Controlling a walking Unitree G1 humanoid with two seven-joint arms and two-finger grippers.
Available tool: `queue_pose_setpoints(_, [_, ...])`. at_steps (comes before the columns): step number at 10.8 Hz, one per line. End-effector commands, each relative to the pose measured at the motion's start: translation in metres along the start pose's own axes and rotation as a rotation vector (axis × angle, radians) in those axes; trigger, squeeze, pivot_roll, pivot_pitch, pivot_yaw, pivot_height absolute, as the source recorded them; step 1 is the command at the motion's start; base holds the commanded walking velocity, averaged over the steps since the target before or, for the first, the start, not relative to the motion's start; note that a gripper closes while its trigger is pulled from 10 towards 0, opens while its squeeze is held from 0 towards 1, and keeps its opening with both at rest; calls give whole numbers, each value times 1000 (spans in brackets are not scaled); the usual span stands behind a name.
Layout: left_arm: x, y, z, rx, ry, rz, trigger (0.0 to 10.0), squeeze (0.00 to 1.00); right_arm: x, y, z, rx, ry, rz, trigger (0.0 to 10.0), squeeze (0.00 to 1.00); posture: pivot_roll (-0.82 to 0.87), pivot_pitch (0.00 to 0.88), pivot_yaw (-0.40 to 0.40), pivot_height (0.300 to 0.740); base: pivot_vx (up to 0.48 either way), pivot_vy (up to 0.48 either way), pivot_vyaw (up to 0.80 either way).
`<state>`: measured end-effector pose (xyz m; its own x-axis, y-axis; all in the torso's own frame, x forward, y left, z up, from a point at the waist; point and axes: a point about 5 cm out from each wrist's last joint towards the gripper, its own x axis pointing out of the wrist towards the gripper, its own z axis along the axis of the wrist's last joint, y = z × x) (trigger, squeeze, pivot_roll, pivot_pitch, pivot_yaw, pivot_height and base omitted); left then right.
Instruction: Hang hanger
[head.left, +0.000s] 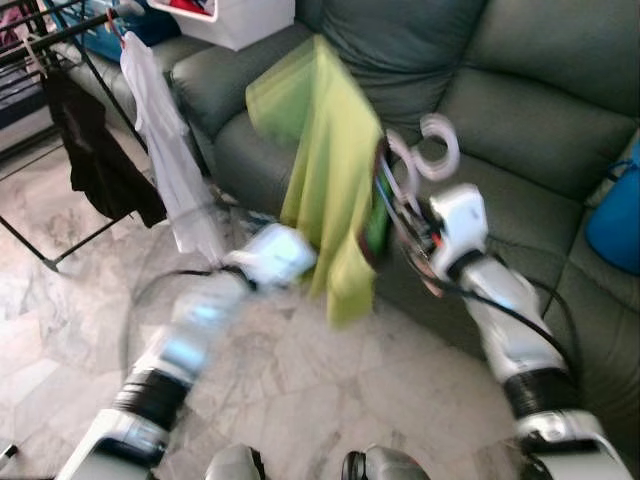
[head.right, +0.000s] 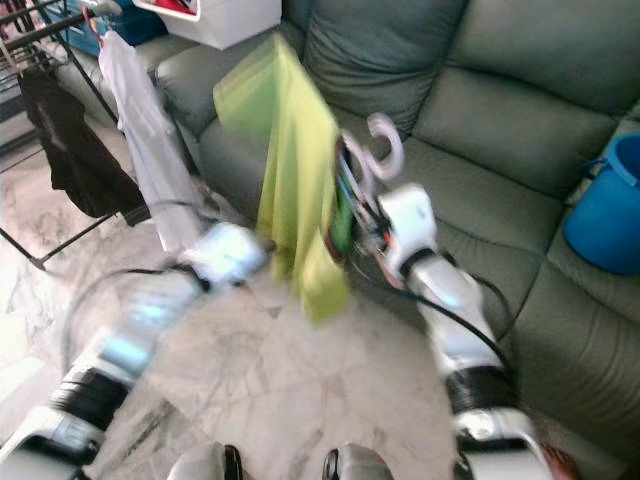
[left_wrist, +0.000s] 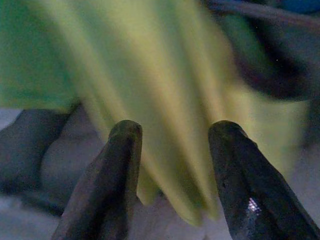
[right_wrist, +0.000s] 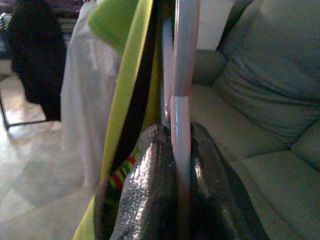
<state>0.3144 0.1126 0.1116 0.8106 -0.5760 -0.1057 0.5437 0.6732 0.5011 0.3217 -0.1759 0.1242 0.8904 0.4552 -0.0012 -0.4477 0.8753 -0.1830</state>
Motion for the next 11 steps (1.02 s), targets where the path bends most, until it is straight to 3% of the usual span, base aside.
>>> queue_pose_setpoints(1, [-5,3,-7,14,16,16,10000,1000,-3,-8,11,-9,-58,-2,10000,0,-89,55,-26,740,0,0,0])
queue_pose_setpoints(4, [-14,34,-7,250,-17,63,10000,1000,-35,-13,-15,-80,110,216,10000,0,-87,63,-23,740,0,0,0])
queue_pose_setpoints(6, [-19,44,-6,313,-30,75,10000,1000,-49,-18,-23,-141,190,325,10000,0,-86,62,-23,740,0,0,0])
queue_pose_setpoints(8, [-20,45,-4,361,-62,49,10000,1000,-56,-19,-24,-179,222,399,10000,0,-87,61,-25,740,0,0,0])
queue_pose_setpoints(11, [-19,30,7,416,-154,-161,10000,1000,-72,-18,-31,-241,316,561,10000,0,-94,60,-23,740,0,0,0])
